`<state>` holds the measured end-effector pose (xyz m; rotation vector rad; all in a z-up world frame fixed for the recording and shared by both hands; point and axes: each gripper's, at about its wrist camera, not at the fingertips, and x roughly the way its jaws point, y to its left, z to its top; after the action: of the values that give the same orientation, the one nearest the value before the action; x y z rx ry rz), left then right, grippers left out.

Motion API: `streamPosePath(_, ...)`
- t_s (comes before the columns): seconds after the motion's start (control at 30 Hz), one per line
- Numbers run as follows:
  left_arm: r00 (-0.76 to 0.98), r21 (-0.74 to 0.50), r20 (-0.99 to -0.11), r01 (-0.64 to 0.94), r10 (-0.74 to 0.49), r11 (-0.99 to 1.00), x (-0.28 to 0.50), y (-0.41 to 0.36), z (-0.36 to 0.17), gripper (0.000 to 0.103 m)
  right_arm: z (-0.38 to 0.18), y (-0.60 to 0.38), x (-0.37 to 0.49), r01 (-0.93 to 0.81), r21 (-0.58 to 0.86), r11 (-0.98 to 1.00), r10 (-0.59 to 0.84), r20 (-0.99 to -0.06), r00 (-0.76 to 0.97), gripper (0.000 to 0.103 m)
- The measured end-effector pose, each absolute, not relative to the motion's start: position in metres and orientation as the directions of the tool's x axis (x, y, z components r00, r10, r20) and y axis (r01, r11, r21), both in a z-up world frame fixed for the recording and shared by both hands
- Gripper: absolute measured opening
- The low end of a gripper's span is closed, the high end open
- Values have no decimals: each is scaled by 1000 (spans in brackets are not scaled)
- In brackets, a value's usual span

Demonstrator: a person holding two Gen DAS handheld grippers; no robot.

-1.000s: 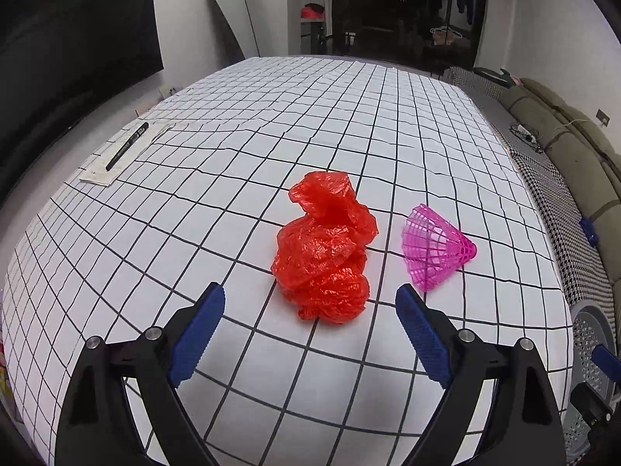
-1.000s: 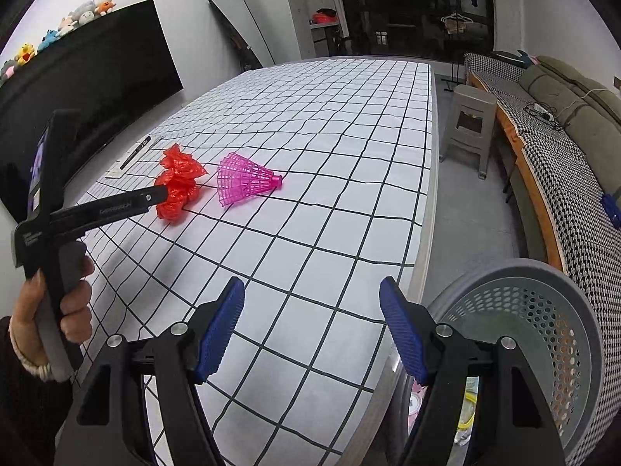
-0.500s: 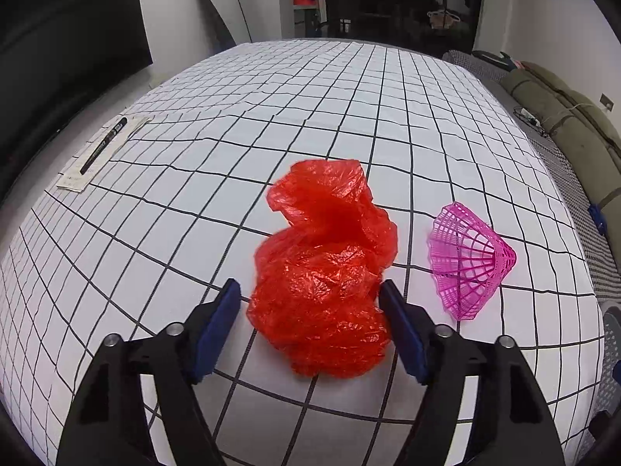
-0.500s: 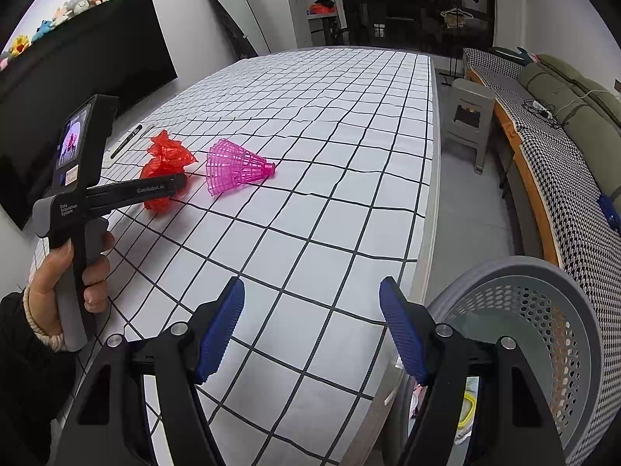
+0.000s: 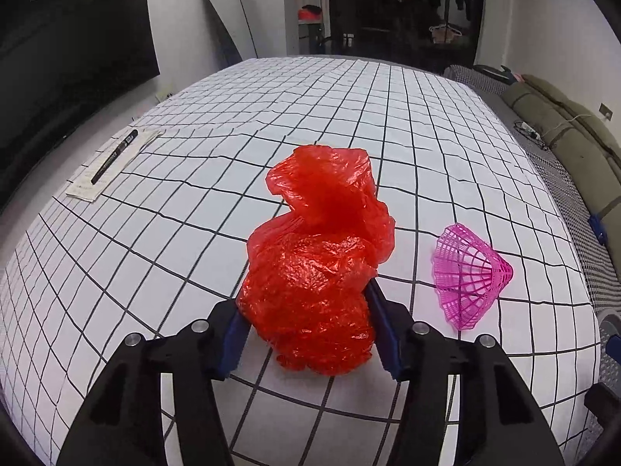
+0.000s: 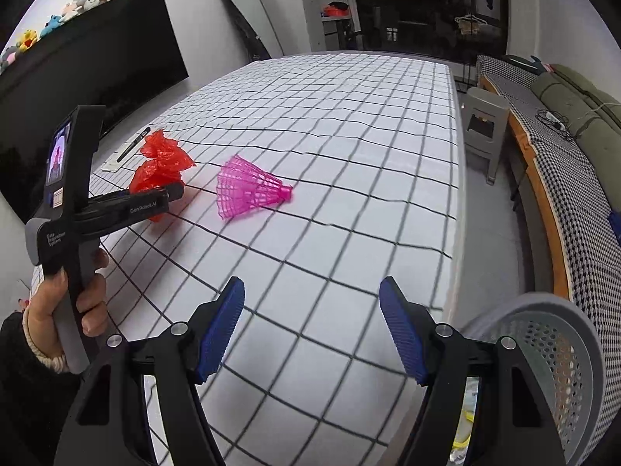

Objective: Collect trash
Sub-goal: 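Grasp the pink shuttlecock with the right tool while the left tool holds the bag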

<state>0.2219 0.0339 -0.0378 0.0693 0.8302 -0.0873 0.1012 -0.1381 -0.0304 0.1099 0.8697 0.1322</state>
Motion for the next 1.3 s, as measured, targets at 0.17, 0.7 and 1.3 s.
streamPosePath(0.17, 686, 31, -727, 75, -29, 997, 221, 39, -31, 54, -28, -120, 129, -100, 159, 982, 186, -754, 630, 69)
streamPosePath(0.7, 718, 35, -696, 6, 20, 999, 222, 60, -14, 54, -45, -85, 206, -90, 158, 983, 181, -794, 581, 69)
streamPosePath(1.3, 718, 32, -696, 4, 20, 999, 221, 60, -14, 54, -64, -73, 232, -28, 105, 994, 103, -835, 540, 62)
